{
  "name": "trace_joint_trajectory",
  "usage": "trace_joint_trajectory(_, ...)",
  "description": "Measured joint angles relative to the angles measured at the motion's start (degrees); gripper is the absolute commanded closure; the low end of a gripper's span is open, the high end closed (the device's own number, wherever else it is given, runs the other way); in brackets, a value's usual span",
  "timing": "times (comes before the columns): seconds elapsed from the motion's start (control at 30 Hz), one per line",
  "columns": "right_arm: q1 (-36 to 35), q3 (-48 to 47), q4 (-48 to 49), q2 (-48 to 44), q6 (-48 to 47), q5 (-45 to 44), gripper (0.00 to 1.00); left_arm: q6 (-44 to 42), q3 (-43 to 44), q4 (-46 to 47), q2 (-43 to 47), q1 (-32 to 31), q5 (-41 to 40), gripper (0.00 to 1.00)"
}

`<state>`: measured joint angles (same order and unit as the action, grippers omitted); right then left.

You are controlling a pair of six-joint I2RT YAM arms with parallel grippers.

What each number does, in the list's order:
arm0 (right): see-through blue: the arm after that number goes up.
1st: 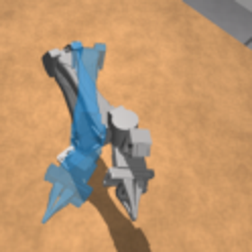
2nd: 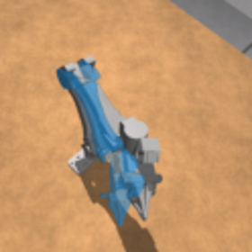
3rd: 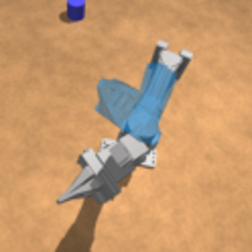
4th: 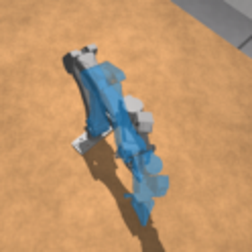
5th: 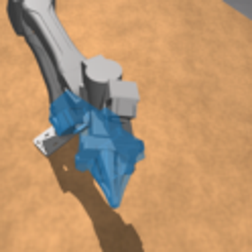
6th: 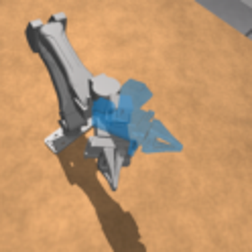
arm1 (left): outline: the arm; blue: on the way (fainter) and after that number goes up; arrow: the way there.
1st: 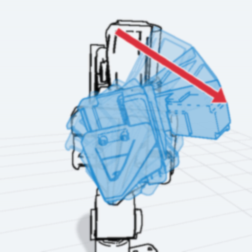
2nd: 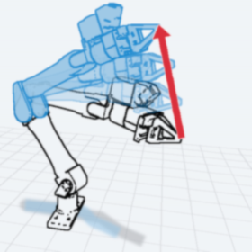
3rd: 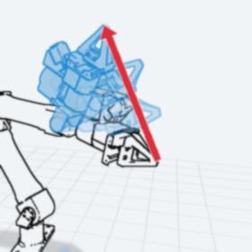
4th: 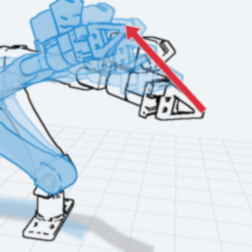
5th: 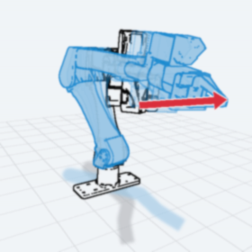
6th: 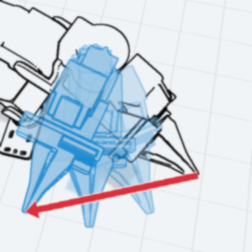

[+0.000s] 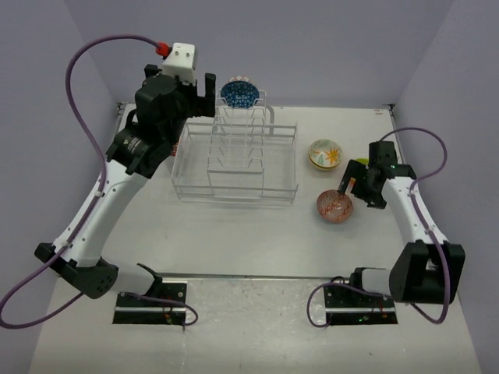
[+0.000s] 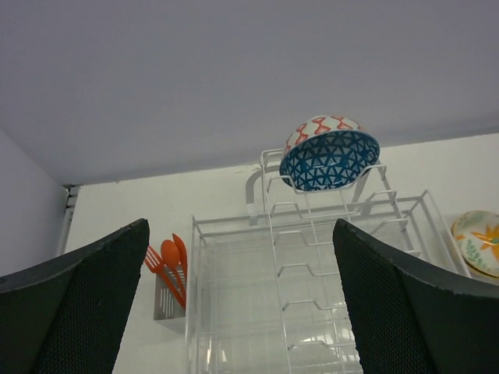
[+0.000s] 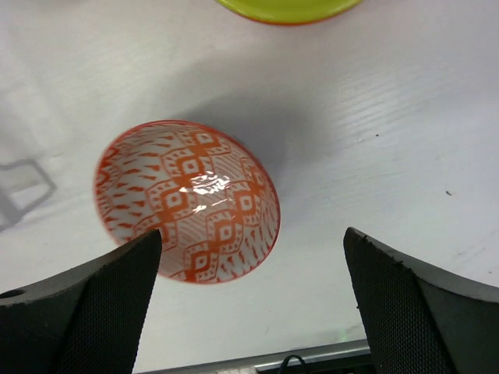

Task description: Unload the bowls from the dish rack

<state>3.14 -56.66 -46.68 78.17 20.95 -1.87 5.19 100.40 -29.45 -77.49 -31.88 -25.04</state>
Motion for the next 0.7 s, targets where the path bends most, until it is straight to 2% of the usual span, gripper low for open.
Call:
trace_joint_trajectory(0.2, -2.73, -3.98, 1.11, -20.35, 1.01, -0.04, 0.01, -17.00, -2.23, 11.69, -6.67, 0.13, 1.51, 0.00)
trace_joint_trajectory(0.37, -5.38, -1.03, 7.21, -37.99, 1.16, 8.11, 0.01, -35.76, -6.29, 20.33, -11.30, 0.31, 9.40, 0.00)
trace_joint_trajectory(0.5, -5.38, 2.60, 10.23, -43.17, 1.53, 12.57, 0.01, -47.32, -13.29, 25.73, -10.88, 0.39, 17.42, 0.00)
trace_joint_trajectory(0.7, -5.38, 5.92, 11.26, -44.96, 1.88, 17.88, 0.01, -55.65, -12.48, 29.11, -14.08, 0.66, 24.39, 0.00)
